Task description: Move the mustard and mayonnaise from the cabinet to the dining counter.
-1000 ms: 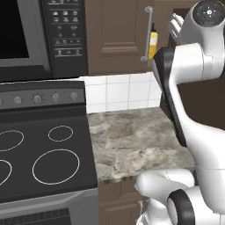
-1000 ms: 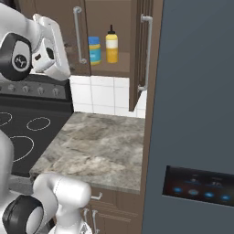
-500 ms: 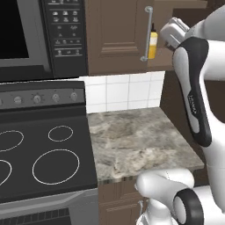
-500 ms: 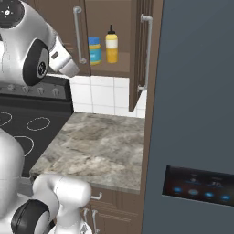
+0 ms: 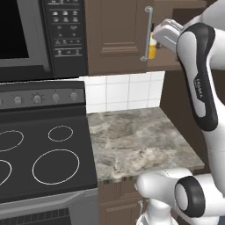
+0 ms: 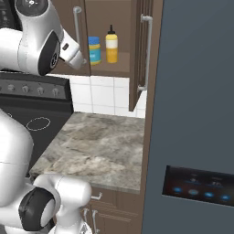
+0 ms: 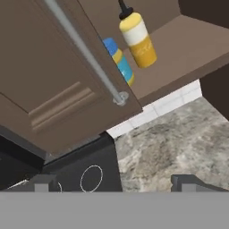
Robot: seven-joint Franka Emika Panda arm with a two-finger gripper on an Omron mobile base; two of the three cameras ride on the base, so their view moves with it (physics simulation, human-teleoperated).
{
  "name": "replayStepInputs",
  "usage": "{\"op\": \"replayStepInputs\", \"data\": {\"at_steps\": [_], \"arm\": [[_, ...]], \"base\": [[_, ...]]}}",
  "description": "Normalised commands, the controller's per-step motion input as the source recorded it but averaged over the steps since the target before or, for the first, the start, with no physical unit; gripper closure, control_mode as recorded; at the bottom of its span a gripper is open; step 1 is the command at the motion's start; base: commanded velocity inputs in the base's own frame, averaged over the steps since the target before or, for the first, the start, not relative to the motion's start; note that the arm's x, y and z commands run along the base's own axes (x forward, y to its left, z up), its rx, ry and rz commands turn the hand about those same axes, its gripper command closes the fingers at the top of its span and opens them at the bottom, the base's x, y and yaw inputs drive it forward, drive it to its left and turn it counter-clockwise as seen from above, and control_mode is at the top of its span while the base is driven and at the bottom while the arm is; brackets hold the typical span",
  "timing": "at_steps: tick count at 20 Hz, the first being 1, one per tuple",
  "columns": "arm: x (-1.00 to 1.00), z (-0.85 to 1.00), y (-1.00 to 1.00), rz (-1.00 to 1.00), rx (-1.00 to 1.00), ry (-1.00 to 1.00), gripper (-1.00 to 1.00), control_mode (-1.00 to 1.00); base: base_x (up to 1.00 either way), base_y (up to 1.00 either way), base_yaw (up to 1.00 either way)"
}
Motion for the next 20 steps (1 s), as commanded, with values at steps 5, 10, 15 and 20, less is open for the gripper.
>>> {"op": "replayStepInputs", "data": {"at_steps": [5, 10, 15, 20], "arm": [[0.35, 0.0, 0.08, 0.05, -0.12, 0.0, -1.0, -1.0], [0.37, 0.0, 0.0, 0.0, -0.17, 0.0, -1.0, -1.0], [0.42, 0.0, 0.01, 0.0, -0.07, 0.0, -1.0, -1.0], [0.37, 0.0, 0.0, 0.0, -0.03, 0.0, -1.0, -1.0]], "base": [[0.0, 0.0, 0.0], [0.0, 0.0, 0.0], [0.0, 0.0, 0.0], [0.0, 0.0, 0.0]]}}
